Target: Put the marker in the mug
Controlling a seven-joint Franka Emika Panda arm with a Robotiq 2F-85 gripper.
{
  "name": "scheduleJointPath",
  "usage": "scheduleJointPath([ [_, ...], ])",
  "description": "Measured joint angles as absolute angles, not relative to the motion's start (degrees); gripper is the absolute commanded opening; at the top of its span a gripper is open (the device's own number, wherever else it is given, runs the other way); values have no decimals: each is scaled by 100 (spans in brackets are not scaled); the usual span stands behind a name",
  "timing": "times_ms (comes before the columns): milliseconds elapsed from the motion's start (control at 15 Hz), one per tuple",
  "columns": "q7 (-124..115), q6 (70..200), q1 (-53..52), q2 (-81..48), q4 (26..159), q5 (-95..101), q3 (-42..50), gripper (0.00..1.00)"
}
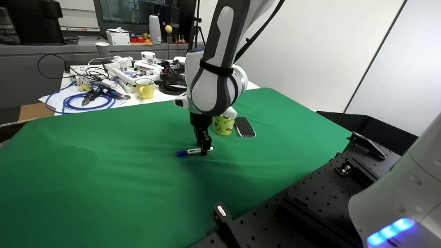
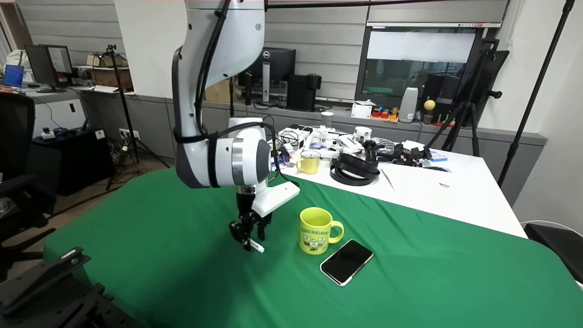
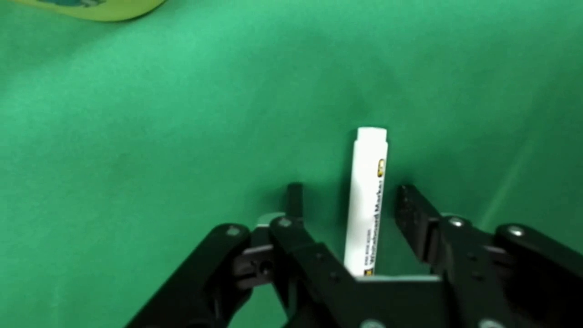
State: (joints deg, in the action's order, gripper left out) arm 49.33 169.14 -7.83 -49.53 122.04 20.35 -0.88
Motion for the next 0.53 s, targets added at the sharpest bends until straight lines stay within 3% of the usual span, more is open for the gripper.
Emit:
scheduleJointPath([
  [267, 4869, 16915, -844, -4953, 12126, 2044, -7, 0],
  [533, 4775, 16915, -876, -4953, 12117, 2057, 51, 4],
])
